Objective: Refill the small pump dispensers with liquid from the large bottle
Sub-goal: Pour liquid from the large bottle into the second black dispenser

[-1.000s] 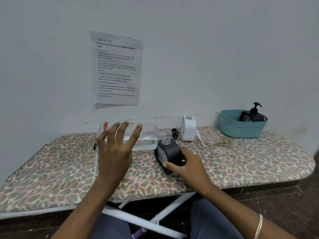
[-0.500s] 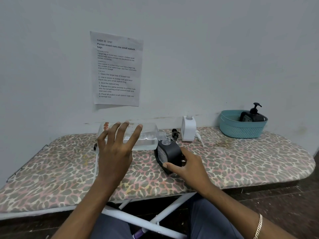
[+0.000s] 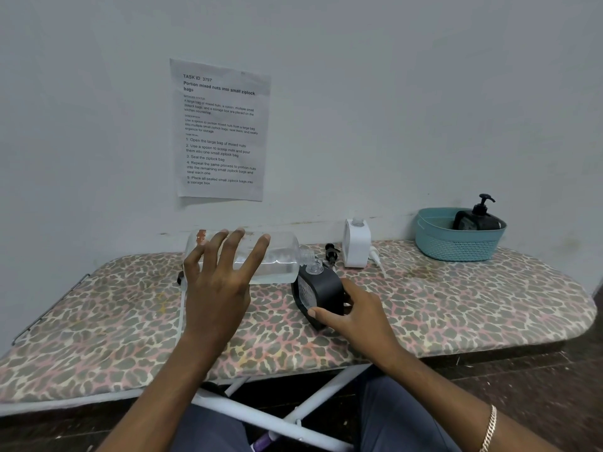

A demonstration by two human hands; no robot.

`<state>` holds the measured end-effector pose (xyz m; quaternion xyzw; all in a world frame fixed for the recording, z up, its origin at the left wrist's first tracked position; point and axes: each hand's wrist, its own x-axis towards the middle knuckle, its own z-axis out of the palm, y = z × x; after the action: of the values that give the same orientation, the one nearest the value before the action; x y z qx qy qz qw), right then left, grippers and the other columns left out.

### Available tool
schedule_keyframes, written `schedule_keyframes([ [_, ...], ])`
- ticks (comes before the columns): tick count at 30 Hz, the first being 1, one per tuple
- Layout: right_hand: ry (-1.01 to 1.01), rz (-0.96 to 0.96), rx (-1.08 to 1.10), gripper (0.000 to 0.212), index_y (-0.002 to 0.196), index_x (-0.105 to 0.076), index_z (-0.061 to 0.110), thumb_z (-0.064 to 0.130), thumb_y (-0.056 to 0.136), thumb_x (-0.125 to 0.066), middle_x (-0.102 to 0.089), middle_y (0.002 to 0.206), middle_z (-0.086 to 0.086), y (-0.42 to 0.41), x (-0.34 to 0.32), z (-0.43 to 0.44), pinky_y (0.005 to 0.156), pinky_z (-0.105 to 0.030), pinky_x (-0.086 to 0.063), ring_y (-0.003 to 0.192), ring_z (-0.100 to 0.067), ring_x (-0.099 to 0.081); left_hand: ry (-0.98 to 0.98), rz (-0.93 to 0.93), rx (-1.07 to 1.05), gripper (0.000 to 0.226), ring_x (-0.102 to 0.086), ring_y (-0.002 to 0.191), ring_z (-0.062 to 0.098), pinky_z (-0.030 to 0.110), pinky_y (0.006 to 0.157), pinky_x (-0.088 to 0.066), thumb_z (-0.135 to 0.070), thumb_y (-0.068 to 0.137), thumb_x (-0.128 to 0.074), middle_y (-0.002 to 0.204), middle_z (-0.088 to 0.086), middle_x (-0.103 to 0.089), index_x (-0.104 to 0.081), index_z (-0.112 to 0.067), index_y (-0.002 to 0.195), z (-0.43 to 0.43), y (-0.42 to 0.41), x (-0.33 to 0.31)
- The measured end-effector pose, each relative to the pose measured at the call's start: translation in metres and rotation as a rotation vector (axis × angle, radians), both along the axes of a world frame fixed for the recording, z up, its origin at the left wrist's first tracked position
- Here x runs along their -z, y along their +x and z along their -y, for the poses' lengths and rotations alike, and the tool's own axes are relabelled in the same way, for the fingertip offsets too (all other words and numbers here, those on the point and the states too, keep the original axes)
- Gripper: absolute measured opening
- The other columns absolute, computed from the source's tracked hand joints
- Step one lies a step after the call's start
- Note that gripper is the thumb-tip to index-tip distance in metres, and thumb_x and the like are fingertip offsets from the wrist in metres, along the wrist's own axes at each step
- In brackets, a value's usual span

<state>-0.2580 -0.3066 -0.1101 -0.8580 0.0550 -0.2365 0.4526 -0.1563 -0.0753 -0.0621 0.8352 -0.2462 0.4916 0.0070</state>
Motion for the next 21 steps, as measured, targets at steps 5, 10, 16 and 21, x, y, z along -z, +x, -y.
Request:
schedule_keyframes([
  [5,-0.003,0.0,-0.001,0.053,0.123,-0.067,0.031,0.052,0.078,-0.087,-0.073,0.107,0.024,0.0,-0.0005,0.0,0.094,-0.033,-0.056,0.104,-0.001,-0.067,-0.004,0.003,-0.002,0.093,-0.05,0.136,0.037,0.055,0.111,-0.033,0.013,0.068,-0.071,0.145,0.013,-0.058,-0.057,-0.027,0.15,-0.0004,0.0,0.0002],
  [10,-0.011,0.007,0.0,0.053,0.122,-0.068,0.031,0.054,0.078,-0.086,-0.074,0.105,0.023,0.0001,0.0005,0.0007,0.09,-0.027,-0.056,0.101,0.002,-0.067,-0.006,0.006,-0.001,0.092,-0.051,0.136,0.037,0.056,0.111,-0.033,0.013,0.068,-0.07,0.145,0.013,-0.058,-0.057,-0.027,0.15,0.0003,0.0005,-0.0002],
  [16,-0.003,0.005,0.005,0.053,0.121,-0.068,0.032,0.056,0.077,-0.085,-0.074,0.106,0.021,0.0021,0.0024,0.0015,0.093,-0.035,-0.057,0.104,-0.003,-0.067,-0.013,0.007,0.005,0.093,-0.049,0.136,0.037,0.054,0.109,-0.033,0.013,0.067,-0.071,0.146,0.012,-0.058,-0.057,-0.028,0.15,0.0005,-0.0008,-0.0009],
  [21,-0.007,0.006,0.004,0.05,0.118,-0.068,0.03,0.054,0.078,-0.086,-0.075,0.104,0.019,0.0019,0.0029,0.002,0.091,-0.036,-0.057,0.099,0.0,-0.067,-0.02,0.008,0.006,0.093,-0.05,0.137,0.037,0.055,0.11,-0.032,0.014,0.068,-0.07,0.146,0.012,-0.058,-0.057,-0.028,0.15,0.0006,-0.0014,-0.0008],
])
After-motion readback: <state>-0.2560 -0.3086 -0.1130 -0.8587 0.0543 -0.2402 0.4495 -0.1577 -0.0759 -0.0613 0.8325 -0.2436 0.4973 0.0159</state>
